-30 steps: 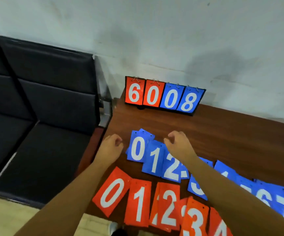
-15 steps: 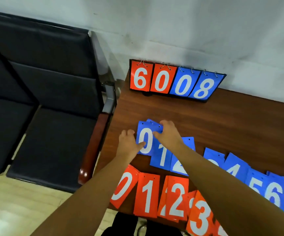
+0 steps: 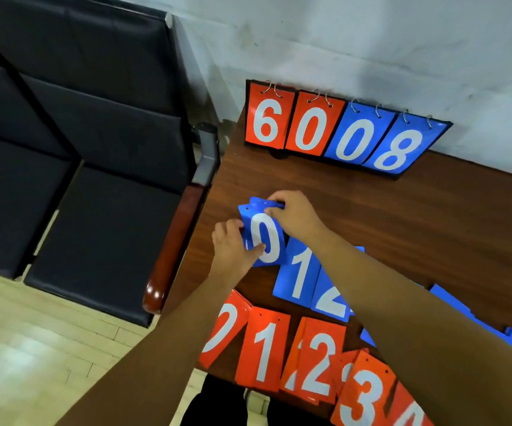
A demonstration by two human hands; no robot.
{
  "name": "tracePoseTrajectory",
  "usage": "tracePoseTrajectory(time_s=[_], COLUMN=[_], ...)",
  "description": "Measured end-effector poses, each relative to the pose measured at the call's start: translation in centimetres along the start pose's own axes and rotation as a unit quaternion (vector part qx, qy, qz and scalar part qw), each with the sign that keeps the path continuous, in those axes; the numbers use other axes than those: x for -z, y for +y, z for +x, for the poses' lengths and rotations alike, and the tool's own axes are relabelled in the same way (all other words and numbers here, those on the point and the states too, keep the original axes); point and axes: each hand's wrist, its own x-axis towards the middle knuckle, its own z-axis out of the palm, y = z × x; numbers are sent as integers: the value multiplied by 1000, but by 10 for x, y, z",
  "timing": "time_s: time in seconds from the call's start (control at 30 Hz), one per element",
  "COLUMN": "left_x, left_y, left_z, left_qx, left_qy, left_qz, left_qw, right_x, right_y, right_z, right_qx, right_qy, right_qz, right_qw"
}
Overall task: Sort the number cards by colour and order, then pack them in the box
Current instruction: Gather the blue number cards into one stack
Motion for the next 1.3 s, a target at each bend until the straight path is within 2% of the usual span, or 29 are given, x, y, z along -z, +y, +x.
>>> tracePoseTrajectory(time_s=[0.07, 0.13, 0.2, 0.3, 0.4, 0.53, 0.67, 0.8, 0.97, 1.07, 1.3], left_x=[14, 34, 48, 57, 53, 39, 19, -7, -36, -55, -64], left_y=[5, 15, 22, 33, 48, 68, 73, 59, 71, 74, 71], left_z=[0, -2, -5, -12, -26, -48, -56, -51, -62, -71, -68], left_qx=[14, 33, 13, 29, 66, 77, 51, 42, 78, 54, 77], left_qy=[28, -11, -51, -47, -57, -143, -194, -139, -114, -88, -98], left_qz=[-90, -194, -201, -247, -281, -272, -202, -37, 82, 151, 121], left_qw=[995, 980, 978, 967, 956, 948, 959, 989, 987, 983, 985], right_x=[8, 15, 16, 8, -6, -8, 13, 39, 51, 51, 46], right_y=[-13, -21, -25, -26, -27, -18, 21, 54, 83, 92, 109], right_z=[-8, -17, -26, -44, -73, -108, -141, -179, -210, -221, -234], right_qx=[14, 2, -26, -117, -158, -185, -211, -252, -296, -305, -313], right_qy=[-6, -21, -15, 33, 62, 102, 169, 239, 264, 272, 274], right_qz=[72, 140, 203, 330, 327, 252, 234, 236, 266, 286, 331], right_qw=[997, 990, 979, 936, 930, 944, 934, 908, 878, 867, 847])
